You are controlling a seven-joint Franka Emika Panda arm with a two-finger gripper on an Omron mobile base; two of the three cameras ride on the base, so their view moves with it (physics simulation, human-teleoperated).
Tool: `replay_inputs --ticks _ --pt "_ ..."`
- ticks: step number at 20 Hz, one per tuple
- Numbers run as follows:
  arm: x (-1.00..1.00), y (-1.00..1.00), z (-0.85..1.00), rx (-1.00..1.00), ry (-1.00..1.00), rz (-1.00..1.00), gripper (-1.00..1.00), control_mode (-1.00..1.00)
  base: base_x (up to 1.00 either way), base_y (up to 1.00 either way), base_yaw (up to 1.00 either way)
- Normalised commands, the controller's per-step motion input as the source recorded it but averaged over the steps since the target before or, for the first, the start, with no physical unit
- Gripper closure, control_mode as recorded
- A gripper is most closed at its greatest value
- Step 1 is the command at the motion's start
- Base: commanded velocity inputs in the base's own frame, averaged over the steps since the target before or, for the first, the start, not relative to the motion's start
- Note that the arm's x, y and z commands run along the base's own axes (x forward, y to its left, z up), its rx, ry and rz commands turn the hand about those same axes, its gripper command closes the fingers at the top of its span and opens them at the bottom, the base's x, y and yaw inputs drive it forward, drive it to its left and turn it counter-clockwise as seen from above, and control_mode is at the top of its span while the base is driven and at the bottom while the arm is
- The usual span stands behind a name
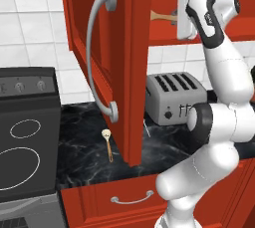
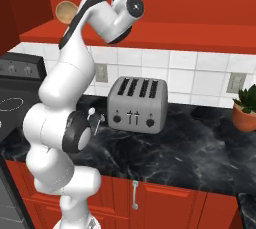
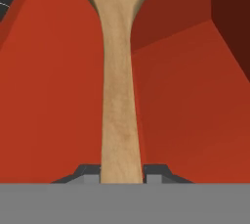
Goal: Organize the utensils by type. Pick up the wooden spoons from the counter and place them in the open cabinet. Then pick up the metallic utensils from the counter and place them in the open drawer.
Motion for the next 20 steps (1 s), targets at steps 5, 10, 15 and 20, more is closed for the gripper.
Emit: replay_inputs --ticks 5,10,15,20 --pt "0.37 0.06 0.08 -0.06 -0.11 0.0 1.0 -1.0 0.0 0.0 0.0" --pt "0.28 0.08 0.12 -0.04 -0.05 0.0 1.0 -1.0 0.0 0.0 0.0" --pt "0.25 0.04 -0.21 -0.05 0.0 0.0 1.0 -1.0 0.0 0.0 0.0" --pt "0.24 0.06 -0.42 -0.03 0.0 0.0 1.0 -1.0 0.0 0.0 0.0"
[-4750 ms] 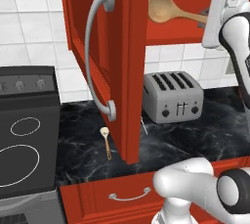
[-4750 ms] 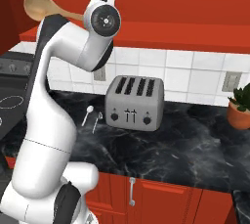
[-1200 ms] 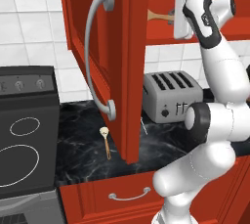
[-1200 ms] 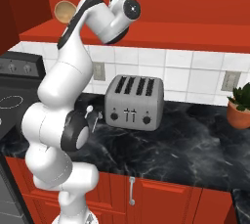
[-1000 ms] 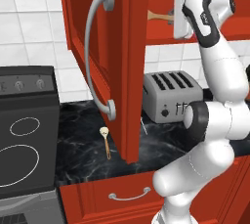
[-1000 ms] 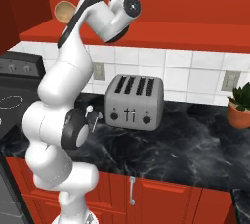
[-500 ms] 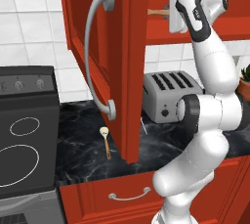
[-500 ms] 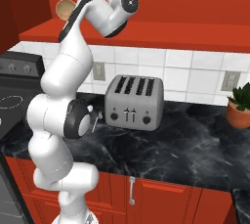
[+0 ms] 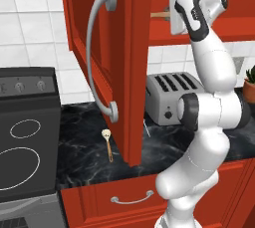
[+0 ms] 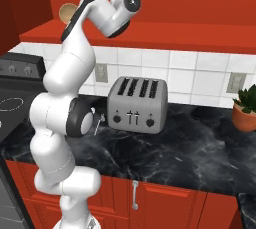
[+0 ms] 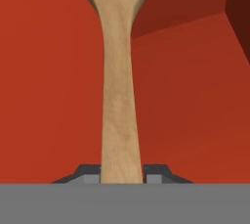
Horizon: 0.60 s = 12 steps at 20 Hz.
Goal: Organize the utensils by type. Pick up the wooden spoons from the counter and place them in the open cabinet. Then pick up the metallic utensils from the counter and place them in the open drawer.
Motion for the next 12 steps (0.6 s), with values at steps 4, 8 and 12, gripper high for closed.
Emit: replay_inputs --ticks 4,8,12 --pt "0.35 0.11 -0.32 0.0 -0.05 0.0 1.0 -1.0 0.0 0.0 0.0" --pt "0.42 0.11 -0.29 0.0 -0.06 0.0 1.0 -1.0 0.0 0.0 0.0" --pt "0.53 0.17 -0.25 0.0 -0.05 0.0 1.0 -1.0 0.0 0.0 0.0"
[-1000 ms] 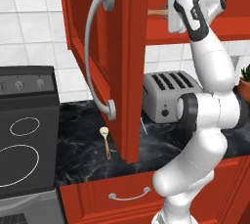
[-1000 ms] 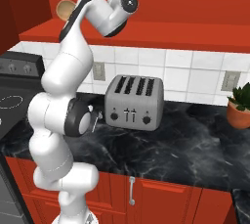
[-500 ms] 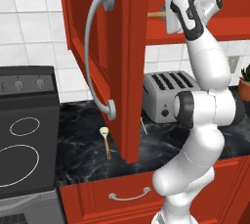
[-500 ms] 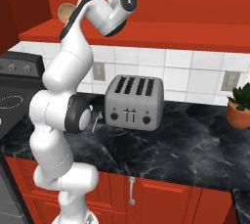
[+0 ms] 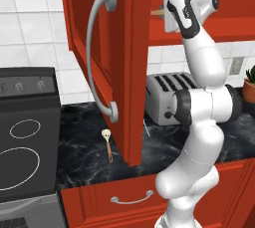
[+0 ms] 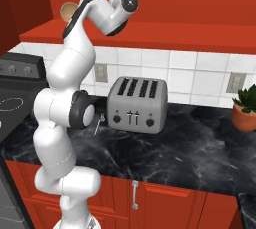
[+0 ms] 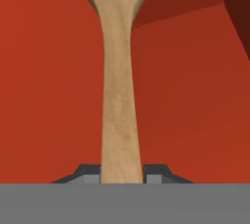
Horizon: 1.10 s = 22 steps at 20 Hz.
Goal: Organize the utensils by type. Pick up the wooden spoons from the counter and place them in the open cabinet. Then pick up the metallic utensils from the counter and place them in the open drawer.
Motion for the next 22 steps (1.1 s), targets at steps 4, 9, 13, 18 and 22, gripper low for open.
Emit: replay_inputs --ticks 4,9,13,18,22 --pt "0.45 0.12 -0.28 0.0 -0.02 0.0 1.0 -1.0 0.0 0.0 0.0" --pt "0.48 0.11 -0.32 0.0 0.0 0.0 1.0 -1.0 0.0 0.0 0.0" --pt "0.47 0.11 -0.35 -0.01 0.0 0.0 1.0 -1.0 0.0 0.0 0.0" --pt "0.25 0.04 -0.41 0.0 0.0 0.0 -1.0 -1.0 0.0 0.0 0.0" --pt "0.11 0.01 -0.49 0.0 0.0 0.0 -1.0 -1.0 0.0 0.0 0.0"
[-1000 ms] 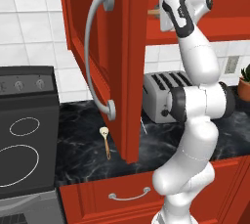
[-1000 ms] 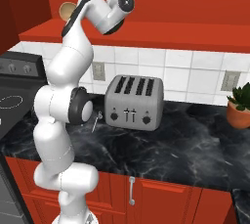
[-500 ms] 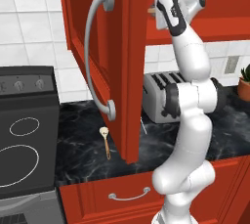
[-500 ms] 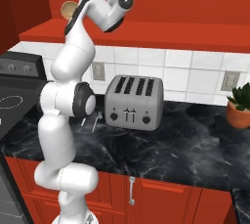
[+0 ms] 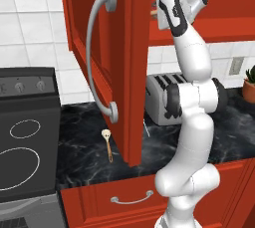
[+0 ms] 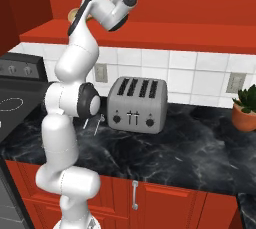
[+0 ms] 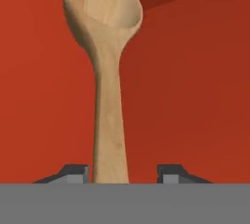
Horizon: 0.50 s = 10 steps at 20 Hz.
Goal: Organize the utensils by type. Pick up the wooden spoons from the counter and place them in the open cabinet. Then pick up the metallic utensils from the counter and place them in the open drawer.
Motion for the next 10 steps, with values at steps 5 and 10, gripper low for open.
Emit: replay_inputs --ticks 5,10 --pt "0.1 0.0 -0.39 0.0 0.0 0.0 -1.0 -1.0 0.0 0.0 0.0" --pt "0.02 0.0 -0.34 0.0 0.0 0.0 -1.0 -1.0 0.0 0.0 0.0"
